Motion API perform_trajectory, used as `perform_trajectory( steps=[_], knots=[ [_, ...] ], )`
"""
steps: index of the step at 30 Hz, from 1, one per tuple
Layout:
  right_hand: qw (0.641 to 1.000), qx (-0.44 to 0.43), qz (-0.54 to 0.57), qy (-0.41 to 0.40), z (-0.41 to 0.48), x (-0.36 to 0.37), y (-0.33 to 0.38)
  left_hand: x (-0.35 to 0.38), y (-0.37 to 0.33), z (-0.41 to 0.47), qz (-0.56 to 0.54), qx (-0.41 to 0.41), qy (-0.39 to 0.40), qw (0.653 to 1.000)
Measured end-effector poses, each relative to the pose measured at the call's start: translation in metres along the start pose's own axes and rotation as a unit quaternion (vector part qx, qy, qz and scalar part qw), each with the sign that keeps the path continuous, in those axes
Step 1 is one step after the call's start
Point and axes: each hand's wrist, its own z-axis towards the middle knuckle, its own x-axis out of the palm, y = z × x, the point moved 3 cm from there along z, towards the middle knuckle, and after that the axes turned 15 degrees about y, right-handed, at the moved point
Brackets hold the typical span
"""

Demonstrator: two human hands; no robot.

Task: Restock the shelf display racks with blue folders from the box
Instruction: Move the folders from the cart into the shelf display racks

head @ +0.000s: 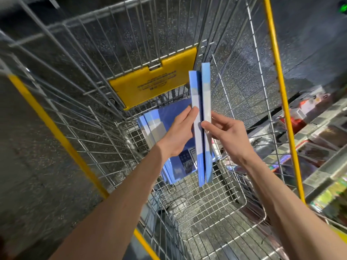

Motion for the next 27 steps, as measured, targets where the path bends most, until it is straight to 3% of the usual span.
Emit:
perform_trajectory(
  steps=[14, 27],
  knots=[
    [0.998, -0.030, 0.002, -0.060, -0.040, 0.002, 0.043, 0.026, -0.039, -0.022, -0.059, 0.032, 0.013, 0.998],
    [0.996, -0.077, -0.008, -0.049, -0.123, 0.013, 0.058, 0.088, -0.045, -0.093, 0.054, 0.096, 0.040, 0.993]
  ],
)
